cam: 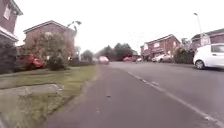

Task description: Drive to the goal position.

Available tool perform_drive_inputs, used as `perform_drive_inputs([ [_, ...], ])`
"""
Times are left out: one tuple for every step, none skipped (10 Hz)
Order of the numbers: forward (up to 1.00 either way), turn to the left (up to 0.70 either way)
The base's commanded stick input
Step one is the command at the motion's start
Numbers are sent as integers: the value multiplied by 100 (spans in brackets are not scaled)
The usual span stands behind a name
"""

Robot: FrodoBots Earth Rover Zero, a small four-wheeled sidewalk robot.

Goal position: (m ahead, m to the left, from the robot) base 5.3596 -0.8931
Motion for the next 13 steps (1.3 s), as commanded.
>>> perform_drive_inputs([
  [100,0],
  [100,0],
  [100,0],
  [100,0],
  [100,0],
  [100,0],
  [100,0],
  [100,0],
  [100,0],
  [100,0],
  [100,0],
  [100,0],
  [100,0],
])
